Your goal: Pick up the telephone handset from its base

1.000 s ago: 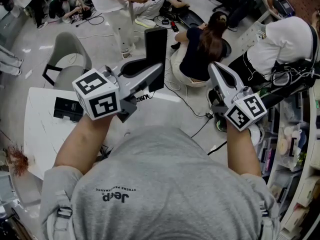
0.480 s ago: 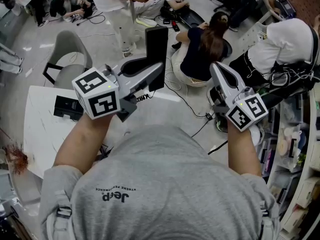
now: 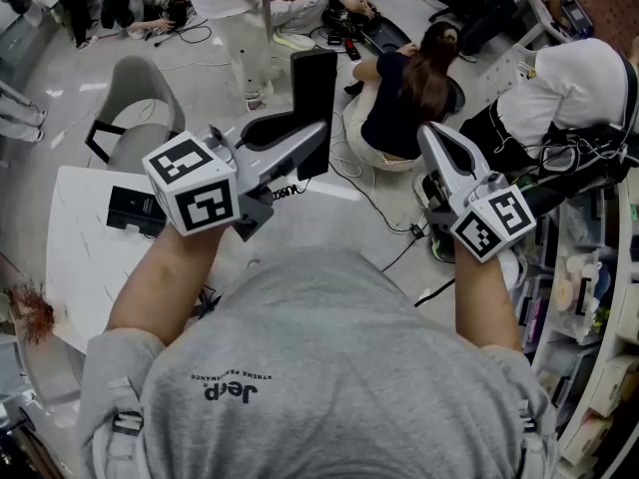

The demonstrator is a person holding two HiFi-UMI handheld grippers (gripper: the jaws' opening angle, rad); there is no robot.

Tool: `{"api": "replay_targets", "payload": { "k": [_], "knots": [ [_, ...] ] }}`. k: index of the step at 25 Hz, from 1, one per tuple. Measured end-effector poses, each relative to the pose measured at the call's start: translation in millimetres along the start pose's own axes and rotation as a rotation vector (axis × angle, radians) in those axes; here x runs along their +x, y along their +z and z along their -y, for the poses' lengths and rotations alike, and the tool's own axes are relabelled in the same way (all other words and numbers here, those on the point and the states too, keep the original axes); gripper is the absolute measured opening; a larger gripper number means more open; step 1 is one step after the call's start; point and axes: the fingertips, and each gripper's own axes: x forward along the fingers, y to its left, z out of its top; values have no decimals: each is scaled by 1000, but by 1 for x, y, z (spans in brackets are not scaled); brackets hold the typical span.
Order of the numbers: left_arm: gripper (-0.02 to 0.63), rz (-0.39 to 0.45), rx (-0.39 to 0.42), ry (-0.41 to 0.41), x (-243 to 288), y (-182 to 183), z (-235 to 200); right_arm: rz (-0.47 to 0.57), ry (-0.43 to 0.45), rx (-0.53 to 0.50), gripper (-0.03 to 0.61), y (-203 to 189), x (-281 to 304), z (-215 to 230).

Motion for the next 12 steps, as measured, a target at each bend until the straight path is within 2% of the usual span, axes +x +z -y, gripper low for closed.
{"api": "replay_targets", "payload": {
  "k": [12],
  "knots": [
    [139,6,-4,-2,-4,0,0,-9,16,-14,3,0,2,-6]
  ]
}}
